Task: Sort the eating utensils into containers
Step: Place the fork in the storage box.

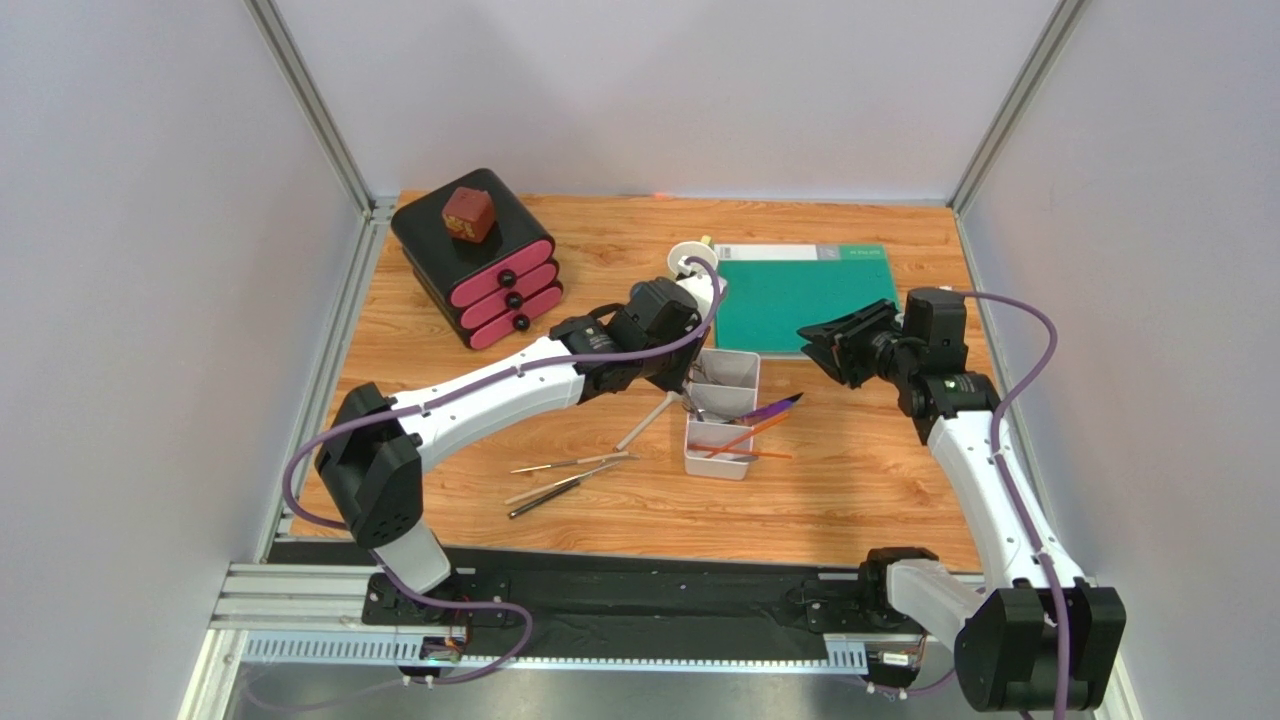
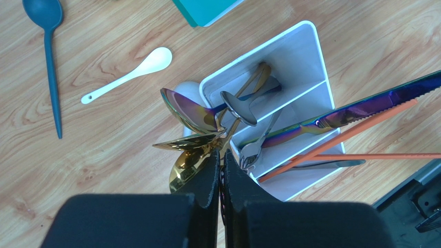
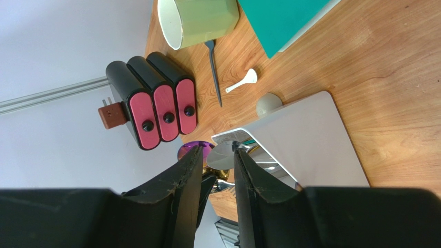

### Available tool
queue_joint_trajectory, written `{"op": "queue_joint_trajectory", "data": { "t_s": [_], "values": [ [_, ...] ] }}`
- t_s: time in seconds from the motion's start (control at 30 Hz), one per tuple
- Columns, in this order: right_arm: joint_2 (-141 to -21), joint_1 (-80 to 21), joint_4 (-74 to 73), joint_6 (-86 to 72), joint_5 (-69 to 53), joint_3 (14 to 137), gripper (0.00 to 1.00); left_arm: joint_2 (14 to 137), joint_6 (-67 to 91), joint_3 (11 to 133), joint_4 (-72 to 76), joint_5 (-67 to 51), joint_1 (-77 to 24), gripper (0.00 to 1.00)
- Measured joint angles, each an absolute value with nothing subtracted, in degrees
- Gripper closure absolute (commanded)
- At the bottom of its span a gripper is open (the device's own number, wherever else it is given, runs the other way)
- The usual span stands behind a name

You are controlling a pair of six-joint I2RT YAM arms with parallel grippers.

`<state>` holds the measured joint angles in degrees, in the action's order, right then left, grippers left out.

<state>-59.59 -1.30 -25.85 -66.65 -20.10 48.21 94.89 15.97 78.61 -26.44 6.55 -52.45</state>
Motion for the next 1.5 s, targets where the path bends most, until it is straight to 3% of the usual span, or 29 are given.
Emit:
{"op": "queue_joint_trajectory", "data": {
  "t_s": [1.5],
  "values": [
    [-59.92, -0.91, -25.85, -67.22, -21.15, 46.81, 0.67, 90.15, 21.82, 76.77, -20.8, 6.74, -52.42, 1.0]
  ]
}}
